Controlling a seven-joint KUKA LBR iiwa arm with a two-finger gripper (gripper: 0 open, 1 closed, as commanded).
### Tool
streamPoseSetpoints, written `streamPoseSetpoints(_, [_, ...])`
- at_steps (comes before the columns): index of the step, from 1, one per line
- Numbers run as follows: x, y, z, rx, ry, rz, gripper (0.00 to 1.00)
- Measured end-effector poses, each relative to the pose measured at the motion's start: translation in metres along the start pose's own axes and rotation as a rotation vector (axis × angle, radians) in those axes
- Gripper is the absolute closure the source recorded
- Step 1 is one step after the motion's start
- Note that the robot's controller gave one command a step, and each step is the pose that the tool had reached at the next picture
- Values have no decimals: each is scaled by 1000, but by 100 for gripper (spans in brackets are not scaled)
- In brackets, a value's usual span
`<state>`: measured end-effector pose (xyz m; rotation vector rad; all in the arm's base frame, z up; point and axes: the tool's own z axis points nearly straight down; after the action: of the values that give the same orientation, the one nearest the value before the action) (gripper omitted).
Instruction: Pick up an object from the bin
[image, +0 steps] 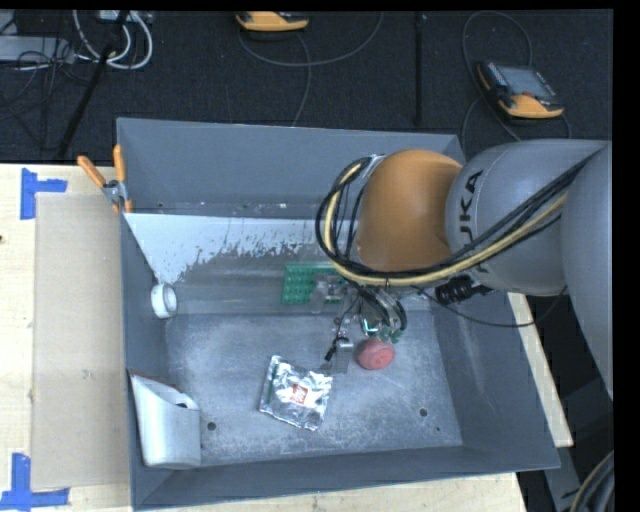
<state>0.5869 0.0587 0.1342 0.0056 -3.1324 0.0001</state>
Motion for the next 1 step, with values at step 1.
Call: streamPoseSetpoints(1, [52, 37, 69, 0, 2, 120, 0])
